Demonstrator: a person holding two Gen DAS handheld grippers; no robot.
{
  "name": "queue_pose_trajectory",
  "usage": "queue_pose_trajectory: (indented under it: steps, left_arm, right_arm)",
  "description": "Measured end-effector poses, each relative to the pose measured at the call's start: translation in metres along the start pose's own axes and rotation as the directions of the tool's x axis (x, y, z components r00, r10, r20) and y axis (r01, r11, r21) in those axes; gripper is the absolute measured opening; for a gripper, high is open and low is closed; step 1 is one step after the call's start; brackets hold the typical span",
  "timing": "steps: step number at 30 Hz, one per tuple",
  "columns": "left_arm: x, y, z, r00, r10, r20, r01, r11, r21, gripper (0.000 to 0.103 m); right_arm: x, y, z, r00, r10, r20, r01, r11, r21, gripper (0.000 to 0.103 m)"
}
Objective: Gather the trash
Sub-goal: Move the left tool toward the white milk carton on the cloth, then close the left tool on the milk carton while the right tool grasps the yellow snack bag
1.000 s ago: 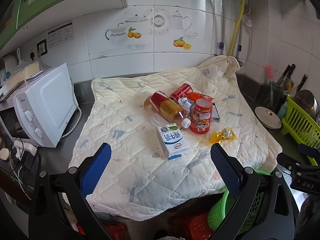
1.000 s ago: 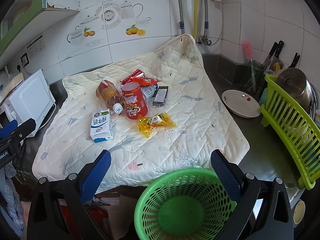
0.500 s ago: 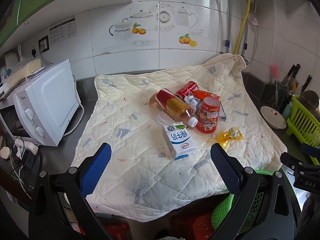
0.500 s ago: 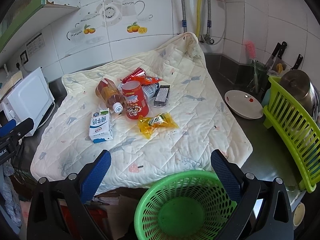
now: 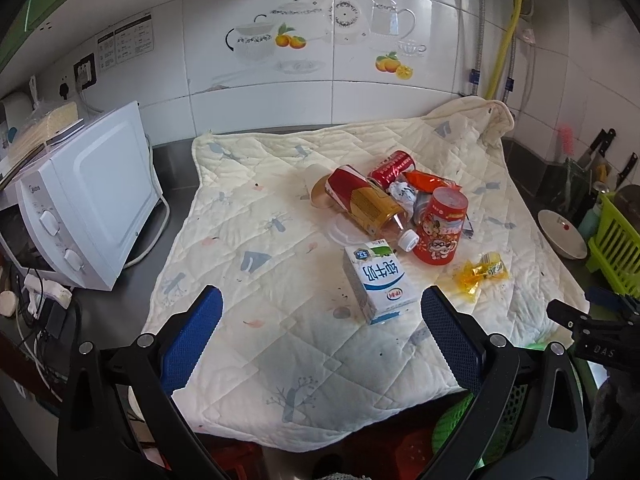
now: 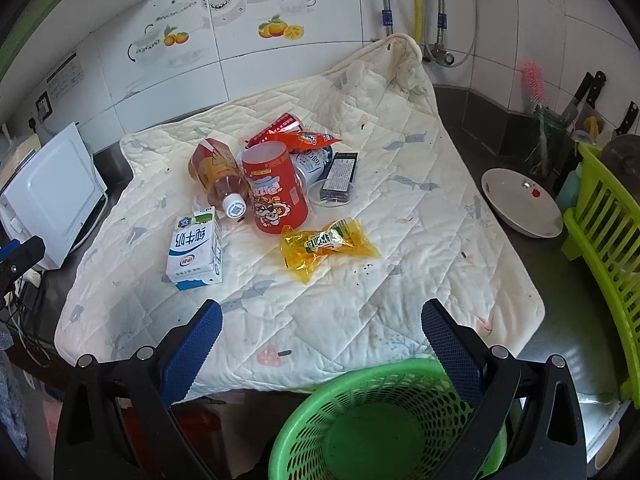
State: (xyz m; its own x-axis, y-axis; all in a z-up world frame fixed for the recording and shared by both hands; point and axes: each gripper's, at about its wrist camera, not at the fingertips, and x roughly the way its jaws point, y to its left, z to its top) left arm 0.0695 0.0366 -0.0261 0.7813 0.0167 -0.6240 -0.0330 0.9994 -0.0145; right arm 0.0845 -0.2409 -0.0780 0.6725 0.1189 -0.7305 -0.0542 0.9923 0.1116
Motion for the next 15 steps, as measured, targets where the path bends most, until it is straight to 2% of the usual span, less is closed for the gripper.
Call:
queue_pose_trajectory:
  steps: [6,13,15]
  left_arm:
    - [0.017,0.010,0.005,1.000,0.007,-0.016,-0.007,1.000,-0.003,0.098]
    - [0.041,0.018,0.013,0.999,-0.001,-0.039,0.000,1.000,-0.007,0.098]
    - [0.048,0.018,0.014,0.999,-0.004,-0.043,0.003,1.000,-0.003,0.098]
  right_arm:
    - [0.033,-0.003,0.012,0.998,0.036,-0.043,-0.034,0.999,0.041,0.097]
    - [0.069,-0.007,0.020,0.992,0.070,-0.106,-0.054,0.988,0.145,0.095]
    - [0.080,-0.009,0.024,0.988,0.094,-0.125,-0.070,0.980,0.184,0.092]
